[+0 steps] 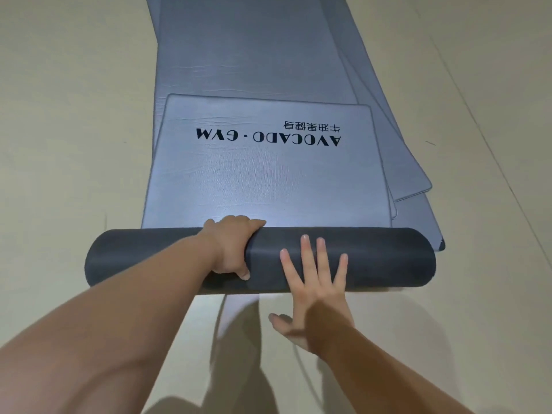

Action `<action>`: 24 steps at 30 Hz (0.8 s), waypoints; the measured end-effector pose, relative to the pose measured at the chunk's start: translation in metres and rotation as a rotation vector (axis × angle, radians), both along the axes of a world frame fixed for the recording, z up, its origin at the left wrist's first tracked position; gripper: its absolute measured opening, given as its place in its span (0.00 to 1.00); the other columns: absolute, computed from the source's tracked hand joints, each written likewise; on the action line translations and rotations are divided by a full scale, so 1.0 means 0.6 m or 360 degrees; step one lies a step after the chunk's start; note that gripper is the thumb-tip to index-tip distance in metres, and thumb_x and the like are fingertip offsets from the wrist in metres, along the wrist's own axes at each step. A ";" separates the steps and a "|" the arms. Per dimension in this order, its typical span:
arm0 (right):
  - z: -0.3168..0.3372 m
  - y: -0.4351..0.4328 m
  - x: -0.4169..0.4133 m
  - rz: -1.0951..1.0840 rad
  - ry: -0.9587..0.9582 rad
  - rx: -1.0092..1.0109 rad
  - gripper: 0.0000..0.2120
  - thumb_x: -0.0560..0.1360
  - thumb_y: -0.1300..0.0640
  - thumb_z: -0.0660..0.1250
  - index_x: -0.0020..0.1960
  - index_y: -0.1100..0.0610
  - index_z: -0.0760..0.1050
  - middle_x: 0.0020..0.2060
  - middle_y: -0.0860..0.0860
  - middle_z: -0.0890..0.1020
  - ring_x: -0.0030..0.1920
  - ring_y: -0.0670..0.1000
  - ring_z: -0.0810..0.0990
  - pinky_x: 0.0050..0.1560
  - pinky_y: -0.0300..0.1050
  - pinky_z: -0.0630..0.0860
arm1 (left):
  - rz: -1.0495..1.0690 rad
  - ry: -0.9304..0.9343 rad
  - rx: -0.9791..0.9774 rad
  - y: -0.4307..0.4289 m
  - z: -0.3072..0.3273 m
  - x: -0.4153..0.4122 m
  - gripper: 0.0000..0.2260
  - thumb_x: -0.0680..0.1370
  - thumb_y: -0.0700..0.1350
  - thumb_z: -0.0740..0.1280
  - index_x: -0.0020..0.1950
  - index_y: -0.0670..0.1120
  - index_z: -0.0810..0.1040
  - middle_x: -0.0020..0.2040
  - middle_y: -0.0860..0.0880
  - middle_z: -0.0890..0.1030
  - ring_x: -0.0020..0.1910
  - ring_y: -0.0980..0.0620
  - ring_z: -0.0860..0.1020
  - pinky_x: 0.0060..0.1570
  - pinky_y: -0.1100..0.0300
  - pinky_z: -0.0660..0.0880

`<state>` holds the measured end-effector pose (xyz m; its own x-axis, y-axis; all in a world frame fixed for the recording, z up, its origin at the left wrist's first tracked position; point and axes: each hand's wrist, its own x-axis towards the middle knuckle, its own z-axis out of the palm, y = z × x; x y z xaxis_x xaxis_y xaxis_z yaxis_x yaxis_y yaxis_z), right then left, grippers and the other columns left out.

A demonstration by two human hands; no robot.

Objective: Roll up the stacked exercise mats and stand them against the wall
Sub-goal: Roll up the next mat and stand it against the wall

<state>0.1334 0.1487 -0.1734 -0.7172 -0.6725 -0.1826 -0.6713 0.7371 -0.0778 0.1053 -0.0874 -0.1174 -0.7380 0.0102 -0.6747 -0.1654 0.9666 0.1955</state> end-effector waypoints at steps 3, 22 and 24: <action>-0.012 -0.022 -0.030 -0.0020 -0.0006 0.0052 0.60 0.63 0.21 0.63 0.84 0.50 0.45 0.84 0.62 0.47 0.83 0.67 0.44 0.76 0.78 0.40 | 0.0064 0.0247 -0.0132 -0.004 0.000 0.014 0.51 0.68 0.58 0.78 0.83 0.55 0.51 0.79 0.51 0.61 0.78 0.46 0.60 0.75 0.35 0.56; 0.007 -0.099 -0.158 -0.0292 0.0140 -0.0229 0.41 0.80 0.28 0.45 0.85 0.49 0.46 0.85 0.58 0.45 0.84 0.62 0.40 0.78 0.74 0.39 | 0.0273 0.0514 -0.0260 0.026 -0.075 0.016 0.64 0.66 0.79 0.61 0.77 0.44 0.23 0.77 0.45 0.22 0.76 0.44 0.22 0.73 0.33 0.29; -0.014 -0.074 -0.143 -0.0243 0.0186 -0.0253 0.40 0.80 0.29 0.49 0.85 0.49 0.49 0.85 0.58 0.46 0.84 0.62 0.41 0.78 0.75 0.43 | 0.0269 0.0546 -0.0260 0.010 -0.073 -0.011 0.66 0.63 0.79 0.64 0.79 0.44 0.26 0.79 0.45 0.26 0.77 0.44 0.25 0.74 0.32 0.32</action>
<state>0.0478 0.1043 -0.1820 -0.8227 -0.5684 0.0072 -0.5644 0.8153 -0.1295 0.0984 -0.0817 -0.1614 -0.9024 -0.2174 -0.3719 -0.2765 0.9543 0.1132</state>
